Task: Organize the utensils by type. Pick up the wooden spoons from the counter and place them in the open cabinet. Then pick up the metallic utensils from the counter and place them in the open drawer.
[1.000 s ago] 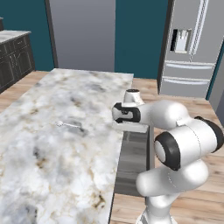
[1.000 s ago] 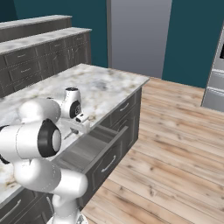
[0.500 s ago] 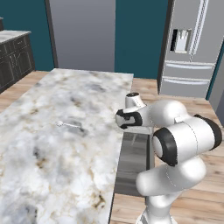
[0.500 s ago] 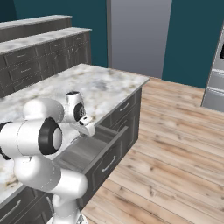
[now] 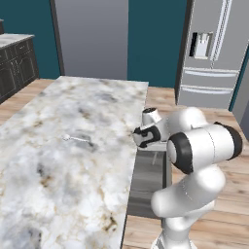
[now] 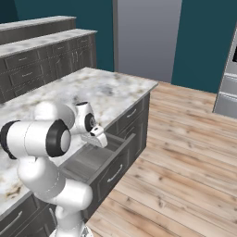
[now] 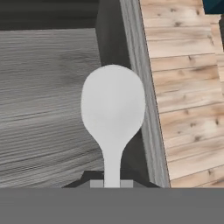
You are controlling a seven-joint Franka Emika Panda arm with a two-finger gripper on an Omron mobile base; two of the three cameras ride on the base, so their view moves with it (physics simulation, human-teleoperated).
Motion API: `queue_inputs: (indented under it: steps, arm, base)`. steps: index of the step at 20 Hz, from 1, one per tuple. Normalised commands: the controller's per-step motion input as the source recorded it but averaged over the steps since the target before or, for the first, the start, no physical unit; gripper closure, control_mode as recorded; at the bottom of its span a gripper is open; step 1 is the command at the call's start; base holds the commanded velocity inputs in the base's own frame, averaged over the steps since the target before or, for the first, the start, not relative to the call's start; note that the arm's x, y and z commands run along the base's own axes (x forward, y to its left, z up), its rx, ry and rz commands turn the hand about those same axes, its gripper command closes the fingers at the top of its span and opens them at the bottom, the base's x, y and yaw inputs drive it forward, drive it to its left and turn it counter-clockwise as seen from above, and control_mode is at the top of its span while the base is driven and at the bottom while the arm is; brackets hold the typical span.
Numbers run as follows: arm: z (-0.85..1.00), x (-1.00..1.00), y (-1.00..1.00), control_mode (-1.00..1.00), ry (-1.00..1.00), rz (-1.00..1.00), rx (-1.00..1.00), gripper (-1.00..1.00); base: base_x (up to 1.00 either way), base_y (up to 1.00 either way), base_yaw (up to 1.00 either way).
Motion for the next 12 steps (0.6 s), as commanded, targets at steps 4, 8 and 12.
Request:
queue_inputs:
  steps: [4,8,12]
  arm:
    - [-0.13,0.13,-0.29,-1.0,0.13,0.0,0.02,1.0]
    - [-0.25,0.08,-0.11,-1.0,0.0,0.0,0.0,1.0]
    - [-0.23,0.13,-0.05,-1.0,0.0,0.0,0.03,1.0]
  base:
    - [0.0,0.0,0.0]
    - [0.0,0.0,0.0]
    - [0.0,0.0,0.0]
